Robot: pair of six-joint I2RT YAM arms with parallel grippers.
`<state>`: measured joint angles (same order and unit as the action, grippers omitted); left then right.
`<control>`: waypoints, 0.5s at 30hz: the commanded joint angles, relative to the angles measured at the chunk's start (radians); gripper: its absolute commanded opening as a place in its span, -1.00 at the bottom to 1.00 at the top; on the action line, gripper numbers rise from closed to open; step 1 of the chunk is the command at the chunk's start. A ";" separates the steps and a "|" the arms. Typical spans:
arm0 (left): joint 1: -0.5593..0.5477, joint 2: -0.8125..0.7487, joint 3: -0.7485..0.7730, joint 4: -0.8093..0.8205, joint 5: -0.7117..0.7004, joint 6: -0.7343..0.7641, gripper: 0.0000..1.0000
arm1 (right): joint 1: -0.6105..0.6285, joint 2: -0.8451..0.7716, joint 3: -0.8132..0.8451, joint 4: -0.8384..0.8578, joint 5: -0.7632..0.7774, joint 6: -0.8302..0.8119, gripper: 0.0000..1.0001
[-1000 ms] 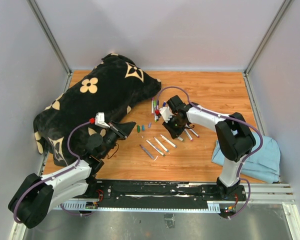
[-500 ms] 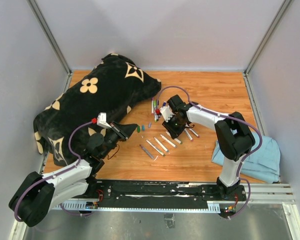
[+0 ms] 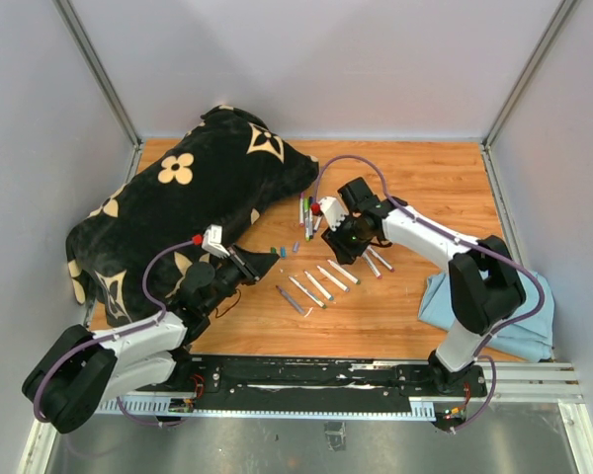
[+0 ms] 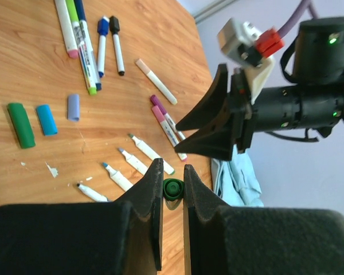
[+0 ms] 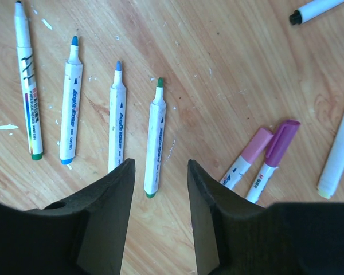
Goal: Open the pen caps
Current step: Place the pen at the center of the board.
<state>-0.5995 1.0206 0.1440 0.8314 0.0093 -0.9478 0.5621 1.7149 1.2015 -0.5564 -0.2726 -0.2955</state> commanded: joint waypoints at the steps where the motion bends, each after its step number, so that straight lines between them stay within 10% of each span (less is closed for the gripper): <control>1: -0.037 0.023 0.032 0.014 -0.015 0.022 -0.99 | -0.021 -0.064 0.005 -0.010 -0.020 -0.031 -0.12; 15: -0.139 0.166 0.109 0.011 -0.090 0.051 -0.99 | -0.065 -0.183 -0.004 -0.026 -0.102 -0.085 -0.02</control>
<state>-0.7155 1.1545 0.2115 0.8280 -0.0437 -0.9215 0.5251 1.5665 1.2015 -0.5583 -0.3344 -0.3550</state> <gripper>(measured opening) 0.146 0.486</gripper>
